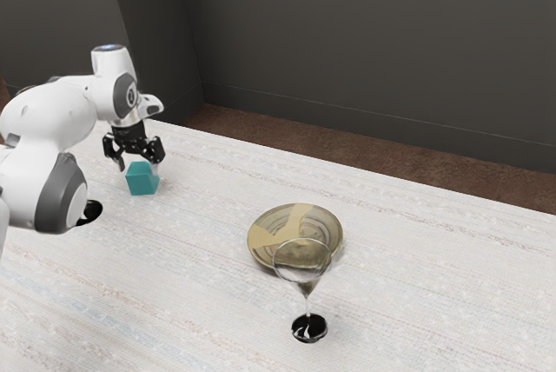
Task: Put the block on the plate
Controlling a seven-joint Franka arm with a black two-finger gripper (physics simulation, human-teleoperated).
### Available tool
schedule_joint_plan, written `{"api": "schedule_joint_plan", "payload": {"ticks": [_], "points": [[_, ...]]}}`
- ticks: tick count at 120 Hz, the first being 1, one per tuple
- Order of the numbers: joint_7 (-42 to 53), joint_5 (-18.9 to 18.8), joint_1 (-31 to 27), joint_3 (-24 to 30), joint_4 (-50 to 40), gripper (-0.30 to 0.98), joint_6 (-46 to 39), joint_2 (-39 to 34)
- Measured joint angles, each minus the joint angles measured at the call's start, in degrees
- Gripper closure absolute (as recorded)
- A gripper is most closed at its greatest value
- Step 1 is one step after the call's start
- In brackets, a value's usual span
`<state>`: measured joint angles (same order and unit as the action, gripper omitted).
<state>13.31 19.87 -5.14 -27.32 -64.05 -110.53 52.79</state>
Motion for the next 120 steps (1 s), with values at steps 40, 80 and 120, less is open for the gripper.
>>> {"api": "schedule_joint_plan", "payload": {"ticks": [40, 80, 120], "points": [[1.48, 2.09, -0.13, 0.60, -0.48, 0.08, -4.02, 0.95], [2.37, 2.45, -0.05, 0.35, -0.83, 0.26, -4.91, 0.68], [2.47, 0.71, 2.19, 0.08, -1.07, 0.31, -3.54, -2.37]]}}
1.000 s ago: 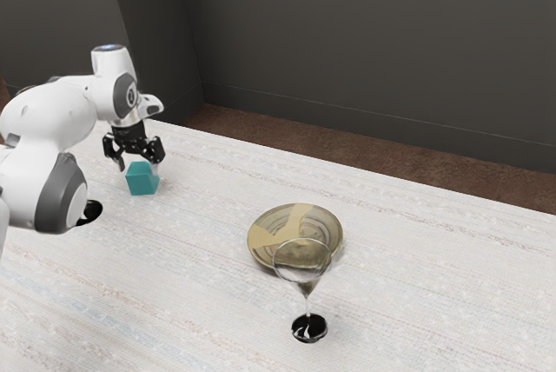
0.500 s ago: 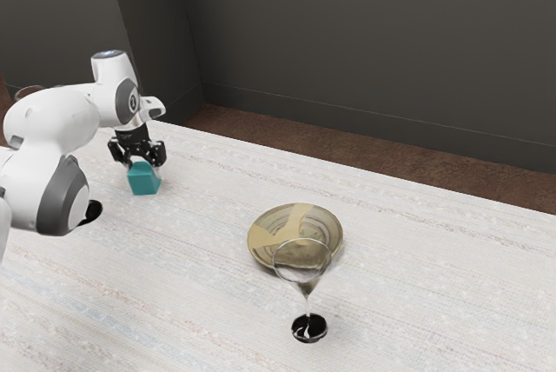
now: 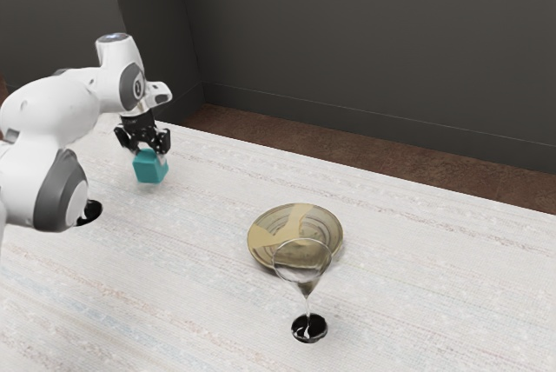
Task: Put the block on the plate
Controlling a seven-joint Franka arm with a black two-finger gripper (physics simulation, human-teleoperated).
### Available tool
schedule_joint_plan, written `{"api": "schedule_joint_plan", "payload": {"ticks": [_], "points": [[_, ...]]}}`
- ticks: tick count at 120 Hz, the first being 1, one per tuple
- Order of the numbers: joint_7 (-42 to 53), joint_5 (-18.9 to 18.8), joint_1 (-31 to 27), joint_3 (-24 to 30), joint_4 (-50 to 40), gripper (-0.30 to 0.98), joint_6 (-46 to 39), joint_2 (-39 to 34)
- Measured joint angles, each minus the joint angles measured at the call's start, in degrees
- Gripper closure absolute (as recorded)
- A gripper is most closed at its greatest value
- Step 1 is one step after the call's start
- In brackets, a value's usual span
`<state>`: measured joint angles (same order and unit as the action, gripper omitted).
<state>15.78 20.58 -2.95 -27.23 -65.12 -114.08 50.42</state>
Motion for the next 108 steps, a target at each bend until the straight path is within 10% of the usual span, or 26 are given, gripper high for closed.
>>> {"api": "schedule_joint_plan", "payload": {"ticks": [108], "points": [[-7.22, -6.48, 25.10, -0.79, -14.47, 0.32, 0.97, -13.26]]}}
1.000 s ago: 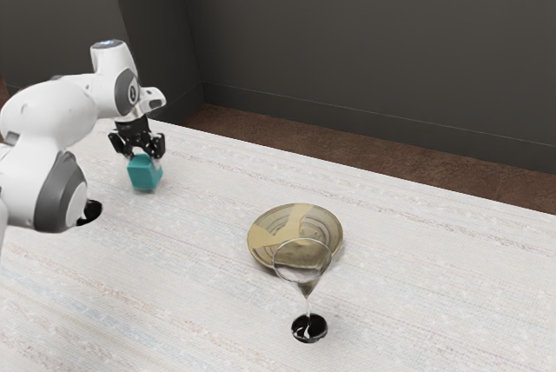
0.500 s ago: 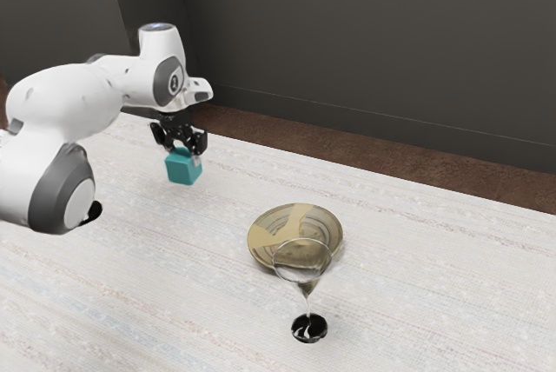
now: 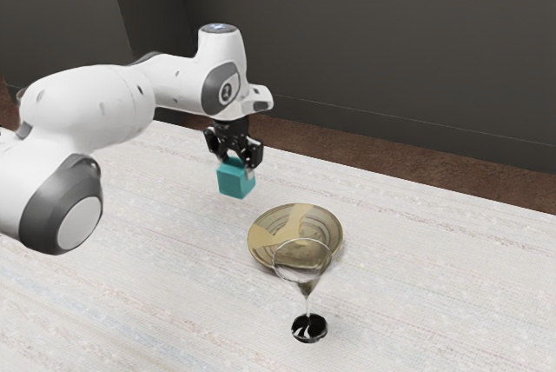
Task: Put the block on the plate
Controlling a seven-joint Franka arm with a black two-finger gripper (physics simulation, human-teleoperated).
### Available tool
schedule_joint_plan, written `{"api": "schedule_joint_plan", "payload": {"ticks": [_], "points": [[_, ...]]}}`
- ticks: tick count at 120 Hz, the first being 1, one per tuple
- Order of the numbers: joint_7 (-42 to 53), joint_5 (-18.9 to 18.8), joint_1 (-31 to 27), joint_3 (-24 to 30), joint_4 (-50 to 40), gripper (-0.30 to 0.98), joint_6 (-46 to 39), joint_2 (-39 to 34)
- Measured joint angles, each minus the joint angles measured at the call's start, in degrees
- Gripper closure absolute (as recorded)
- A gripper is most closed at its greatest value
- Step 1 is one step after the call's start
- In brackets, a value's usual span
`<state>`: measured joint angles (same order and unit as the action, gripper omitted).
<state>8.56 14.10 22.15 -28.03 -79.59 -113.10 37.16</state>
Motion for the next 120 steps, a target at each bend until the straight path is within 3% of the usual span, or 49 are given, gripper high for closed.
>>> {"api": "schedule_joint_plan", "payload": {"ticks": [62, 120], "points": [[-7.70, -0.13, 11.67, 0.00, -4.35, 0.32, -0.12, -2.25], [-14.02, 0.85, 14.35, 0.69, -4.53, 0.32, -0.64, 0.62]]}}
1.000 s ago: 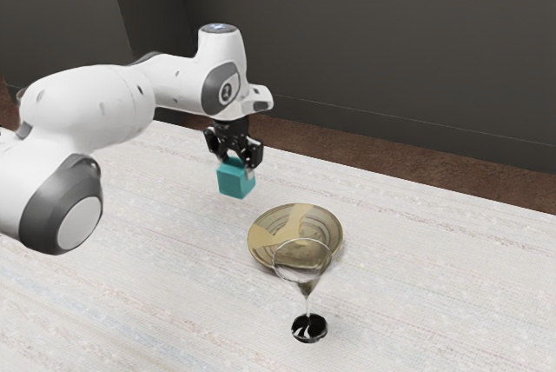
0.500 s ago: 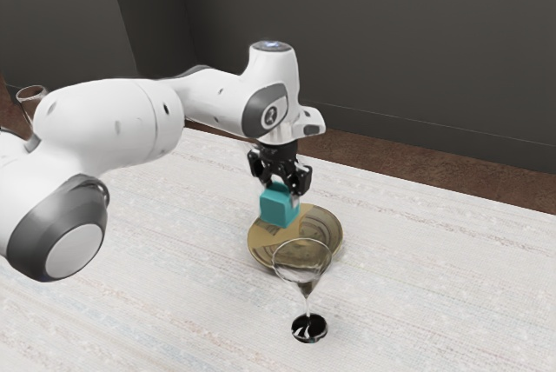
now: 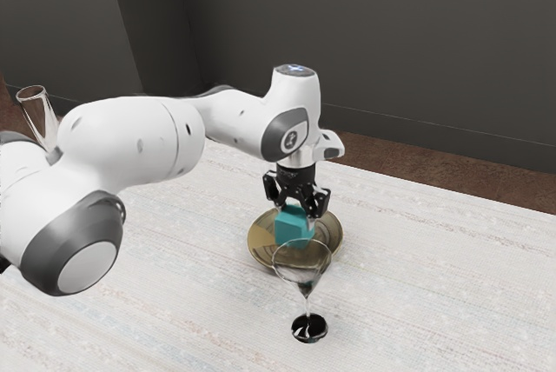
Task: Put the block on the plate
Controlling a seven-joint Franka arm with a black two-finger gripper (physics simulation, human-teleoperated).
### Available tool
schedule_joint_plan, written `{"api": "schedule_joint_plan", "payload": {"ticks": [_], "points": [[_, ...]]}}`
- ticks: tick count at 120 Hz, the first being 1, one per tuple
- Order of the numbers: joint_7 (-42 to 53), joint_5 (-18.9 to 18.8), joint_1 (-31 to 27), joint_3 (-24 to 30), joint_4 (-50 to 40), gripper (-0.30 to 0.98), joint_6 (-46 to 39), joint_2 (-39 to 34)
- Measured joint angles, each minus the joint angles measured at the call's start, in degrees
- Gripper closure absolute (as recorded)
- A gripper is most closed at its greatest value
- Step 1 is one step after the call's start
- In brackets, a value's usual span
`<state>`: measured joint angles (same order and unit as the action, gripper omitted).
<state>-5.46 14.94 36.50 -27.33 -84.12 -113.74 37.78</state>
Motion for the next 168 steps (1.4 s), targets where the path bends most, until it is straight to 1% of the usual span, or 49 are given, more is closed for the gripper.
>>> {"api": "schedule_joint_plan", "payload": {"ticks": [13, 32, 53, 76, 116, 122, 130, 136, 152, 168], "points": [[-0.89, 0.11, -0.19, 0.09, 0.09, 0.31, -0.05, 0.69], [-1.68, 0.14, -0.10, 0.10, 0.54, 0.15, -0.03, 0.70], [-2.29, -0.25, 0.30, 0.01, 0.60, 0.07, 0.03, 0.00], [-2.74, -1.90, 0.21, 0.06, 0.79, 0.03, 0.81, -1.96], [-2.36, -5.34, -0.40, 0.21, 1.25, 0.01, 6.39, -7.58], [-2.15, -6.28, -2.24, 2.19, 2.44, 0.00, 7.73, -8.33], [-1.94, -8.89, -8.59, 9.99, 4.04, 0.00, 9.37, -9.79], [-1.79, -10.79, -10.95, 12.81, 4.51, 0.00, 10.51, -11.23], [-0.98, -13.61, -12.38, 14.01, 4.81, 0.00, 13.96, -14.48], [-0.01, -14.66, -12.72, 12.84, 4.53, 0.00, 16.27, -16.80]]}}
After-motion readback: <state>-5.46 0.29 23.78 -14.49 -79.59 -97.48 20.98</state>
